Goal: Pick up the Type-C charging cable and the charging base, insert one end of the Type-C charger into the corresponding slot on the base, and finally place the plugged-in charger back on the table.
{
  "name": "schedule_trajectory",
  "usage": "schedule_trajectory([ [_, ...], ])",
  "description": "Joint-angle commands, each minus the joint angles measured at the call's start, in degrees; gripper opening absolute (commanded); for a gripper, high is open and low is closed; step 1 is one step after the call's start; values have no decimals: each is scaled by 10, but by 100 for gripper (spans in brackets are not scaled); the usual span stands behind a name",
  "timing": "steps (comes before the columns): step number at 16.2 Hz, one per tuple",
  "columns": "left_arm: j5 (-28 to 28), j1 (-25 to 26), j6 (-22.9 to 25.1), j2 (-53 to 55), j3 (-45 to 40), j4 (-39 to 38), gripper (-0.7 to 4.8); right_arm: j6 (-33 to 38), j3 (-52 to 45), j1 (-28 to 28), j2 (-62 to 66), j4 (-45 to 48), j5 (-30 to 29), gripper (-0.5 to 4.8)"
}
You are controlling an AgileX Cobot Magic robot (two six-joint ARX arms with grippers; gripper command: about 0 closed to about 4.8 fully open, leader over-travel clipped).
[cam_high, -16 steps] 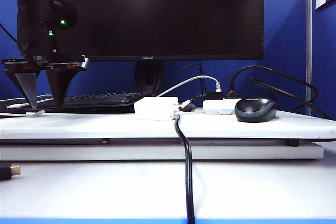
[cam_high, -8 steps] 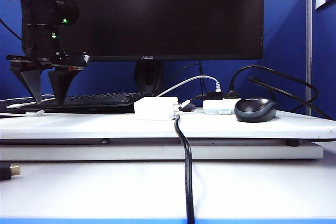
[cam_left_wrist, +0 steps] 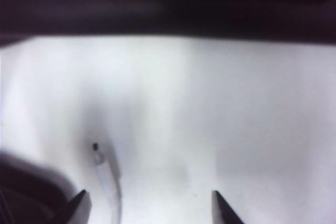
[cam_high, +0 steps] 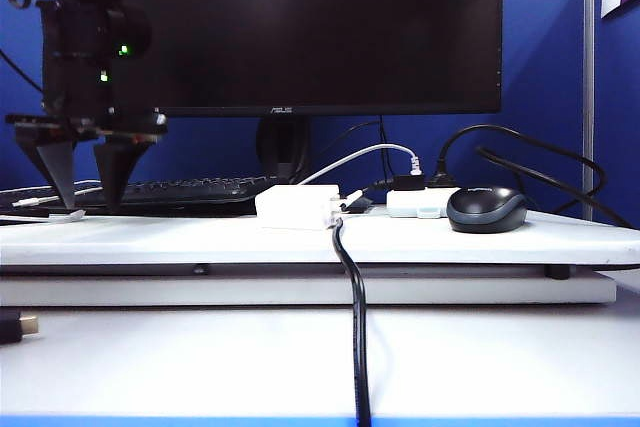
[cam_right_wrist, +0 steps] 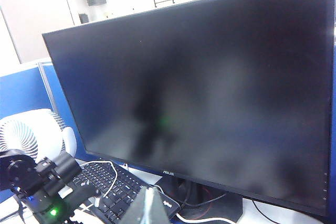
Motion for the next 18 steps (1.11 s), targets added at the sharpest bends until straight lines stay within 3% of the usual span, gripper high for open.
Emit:
schedule_trajectory([
  [1, -1, 0, -11, 4, 1, 3, 305, 2, 3, 1, -2, 5, -2, -1],
  [13, 0, 0, -60, 7, 1, -3, 304, 2, 3, 1, -2, 5, -2, -1],
  [18, 0, 0, -63, 9, 1, -2, 271, 2, 3, 1, -2, 5, -2, -1],
])
